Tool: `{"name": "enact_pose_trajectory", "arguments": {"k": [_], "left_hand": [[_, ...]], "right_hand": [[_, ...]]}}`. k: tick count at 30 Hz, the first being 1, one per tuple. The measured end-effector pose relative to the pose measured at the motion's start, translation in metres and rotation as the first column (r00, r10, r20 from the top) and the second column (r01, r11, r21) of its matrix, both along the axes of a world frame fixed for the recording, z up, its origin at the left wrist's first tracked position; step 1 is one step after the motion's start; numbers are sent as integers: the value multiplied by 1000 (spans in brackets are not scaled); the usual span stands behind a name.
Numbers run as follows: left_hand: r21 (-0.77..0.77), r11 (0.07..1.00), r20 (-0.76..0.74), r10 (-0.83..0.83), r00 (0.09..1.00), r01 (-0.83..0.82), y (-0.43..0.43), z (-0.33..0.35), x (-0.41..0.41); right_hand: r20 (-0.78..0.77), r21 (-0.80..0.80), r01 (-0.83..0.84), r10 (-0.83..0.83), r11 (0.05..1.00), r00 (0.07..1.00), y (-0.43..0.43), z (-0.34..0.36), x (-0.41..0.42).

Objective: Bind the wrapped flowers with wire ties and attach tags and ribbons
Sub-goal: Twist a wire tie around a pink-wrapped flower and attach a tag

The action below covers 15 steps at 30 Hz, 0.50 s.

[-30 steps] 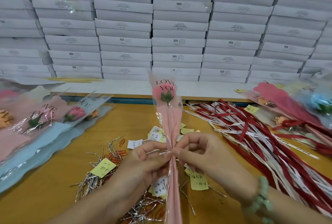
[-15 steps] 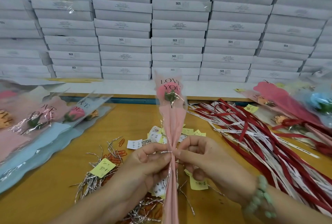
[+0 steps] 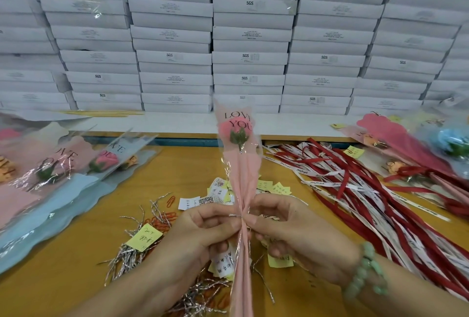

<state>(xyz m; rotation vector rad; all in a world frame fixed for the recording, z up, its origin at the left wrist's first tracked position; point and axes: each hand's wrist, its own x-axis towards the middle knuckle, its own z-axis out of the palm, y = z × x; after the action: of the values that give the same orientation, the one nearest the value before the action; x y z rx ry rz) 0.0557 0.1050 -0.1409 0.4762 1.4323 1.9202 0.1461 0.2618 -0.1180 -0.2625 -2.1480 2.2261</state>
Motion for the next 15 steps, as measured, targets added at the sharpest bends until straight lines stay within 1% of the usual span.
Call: {"name": "enact_pose_trajectory", "arguments": {"k": [5, 8, 11, 15], "left_hand": [[17, 999, -12, -38, 999, 38, -3, 4, 2], [13, 999, -81, -37, 996, 38, -3, 7, 6], [-20, 1000, -156, 0, 988, -3, -3, 7, 6], [-34, 999, -175, 11, 984, -18, -3, 7, 5]], "right_hand": [[6, -16, 26, -26, 1000, 1000, 1, 1, 0], [-3, -4, 31, -31, 999, 999, 2, 1, 0], [-13, -13, 30, -30, 999, 999, 3, 1, 0], [-20, -33, 53, -54, 998, 998, 6, 1, -1]]}}
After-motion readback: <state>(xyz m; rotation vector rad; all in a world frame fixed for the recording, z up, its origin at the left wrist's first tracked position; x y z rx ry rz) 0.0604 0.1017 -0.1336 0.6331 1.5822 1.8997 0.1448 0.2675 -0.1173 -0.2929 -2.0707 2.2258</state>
